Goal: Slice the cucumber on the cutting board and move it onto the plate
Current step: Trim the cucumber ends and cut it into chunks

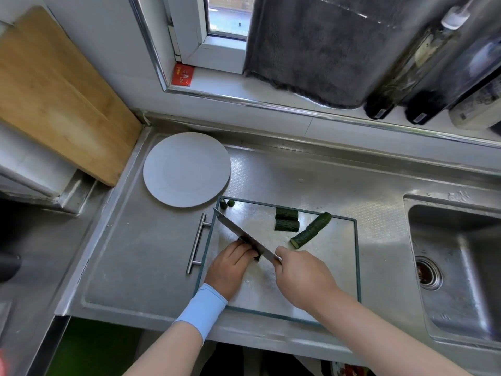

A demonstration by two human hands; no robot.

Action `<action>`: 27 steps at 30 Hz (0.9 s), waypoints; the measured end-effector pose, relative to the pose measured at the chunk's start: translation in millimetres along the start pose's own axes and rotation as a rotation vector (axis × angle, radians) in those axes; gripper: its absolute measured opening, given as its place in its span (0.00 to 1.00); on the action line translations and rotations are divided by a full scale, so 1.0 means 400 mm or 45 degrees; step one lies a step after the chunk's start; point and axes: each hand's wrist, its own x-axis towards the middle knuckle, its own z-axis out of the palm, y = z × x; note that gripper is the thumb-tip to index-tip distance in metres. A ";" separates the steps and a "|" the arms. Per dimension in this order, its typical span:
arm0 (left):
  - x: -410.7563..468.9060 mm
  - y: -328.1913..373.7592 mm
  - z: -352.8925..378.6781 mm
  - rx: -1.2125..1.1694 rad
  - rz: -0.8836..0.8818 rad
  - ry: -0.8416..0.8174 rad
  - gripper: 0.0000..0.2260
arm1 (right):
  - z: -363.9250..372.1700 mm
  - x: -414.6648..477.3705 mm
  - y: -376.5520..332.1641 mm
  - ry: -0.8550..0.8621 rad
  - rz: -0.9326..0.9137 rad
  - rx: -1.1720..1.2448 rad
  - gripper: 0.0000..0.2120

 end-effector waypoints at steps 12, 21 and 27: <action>0.003 0.004 -0.003 -0.009 0.014 0.031 0.11 | 0.020 0.007 0.011 0.023 -0.009 0.008 0.09; 0.008 0.009 -0.010 -0.011 0.029 0.046 0.09 | 0.040 0.000 0.027 0.046 -0.014 0.013 0.09; 0.005 0.007 -0.010 -0.007 -0.006 0.037 0.08 | 0.055 0.021 0.020 0.039 -0.008 0.064 0.09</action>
